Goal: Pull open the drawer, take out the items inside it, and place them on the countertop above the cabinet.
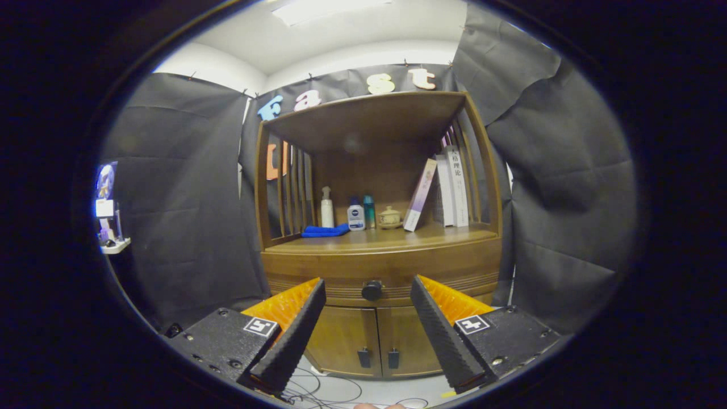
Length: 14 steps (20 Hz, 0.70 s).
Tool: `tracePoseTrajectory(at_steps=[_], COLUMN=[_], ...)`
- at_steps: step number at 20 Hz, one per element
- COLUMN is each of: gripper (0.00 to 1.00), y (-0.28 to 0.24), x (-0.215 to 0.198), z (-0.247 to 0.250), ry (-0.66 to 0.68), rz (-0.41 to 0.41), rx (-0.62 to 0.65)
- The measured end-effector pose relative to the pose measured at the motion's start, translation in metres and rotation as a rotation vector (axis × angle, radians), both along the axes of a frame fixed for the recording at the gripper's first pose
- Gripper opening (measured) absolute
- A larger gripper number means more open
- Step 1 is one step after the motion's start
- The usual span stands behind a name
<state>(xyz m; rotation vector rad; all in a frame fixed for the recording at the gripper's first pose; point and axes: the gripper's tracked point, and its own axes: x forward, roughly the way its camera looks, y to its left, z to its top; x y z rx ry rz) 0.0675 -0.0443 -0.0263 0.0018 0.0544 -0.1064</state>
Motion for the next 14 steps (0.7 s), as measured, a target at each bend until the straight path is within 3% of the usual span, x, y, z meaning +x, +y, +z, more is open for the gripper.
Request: tracePoseTrajectory(at_steps=[10,14], gripper=[0.99,0.92], y=[-0.006,-0.018], x=[0.097,0.139], z=[-0.041,-0.065], ry=[0.069,0.113], rz=[-0.014,-0.035], rx=[-0.019,-0.014])
